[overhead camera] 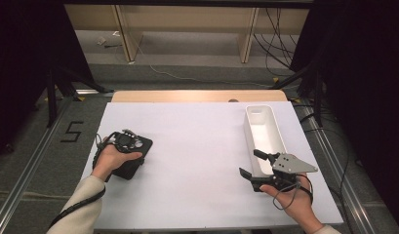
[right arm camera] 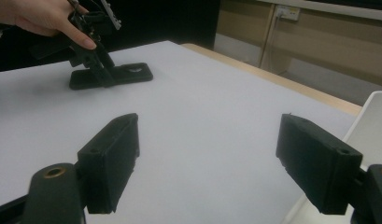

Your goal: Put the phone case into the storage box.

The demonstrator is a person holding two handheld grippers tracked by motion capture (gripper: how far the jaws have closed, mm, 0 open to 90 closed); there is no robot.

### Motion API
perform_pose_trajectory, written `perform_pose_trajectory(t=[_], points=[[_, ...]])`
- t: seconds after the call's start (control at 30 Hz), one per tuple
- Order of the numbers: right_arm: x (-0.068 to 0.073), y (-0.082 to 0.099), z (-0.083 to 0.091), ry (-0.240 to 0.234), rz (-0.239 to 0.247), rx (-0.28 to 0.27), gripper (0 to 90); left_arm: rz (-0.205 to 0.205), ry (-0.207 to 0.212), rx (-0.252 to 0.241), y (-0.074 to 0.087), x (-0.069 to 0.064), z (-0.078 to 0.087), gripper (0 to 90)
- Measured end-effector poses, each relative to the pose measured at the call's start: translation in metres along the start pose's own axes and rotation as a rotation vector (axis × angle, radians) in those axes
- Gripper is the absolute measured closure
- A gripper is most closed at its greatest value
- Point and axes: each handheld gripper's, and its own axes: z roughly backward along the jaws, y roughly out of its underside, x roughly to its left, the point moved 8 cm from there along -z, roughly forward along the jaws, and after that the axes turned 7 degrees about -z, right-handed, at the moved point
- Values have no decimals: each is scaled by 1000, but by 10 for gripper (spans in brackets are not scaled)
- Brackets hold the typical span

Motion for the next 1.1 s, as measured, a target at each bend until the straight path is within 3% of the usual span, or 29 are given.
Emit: perform_pose_trajectory(t=[1.1], points=[[0,0,-1,-1,-2,0,223,33,12,10,1,-1,1,126]])
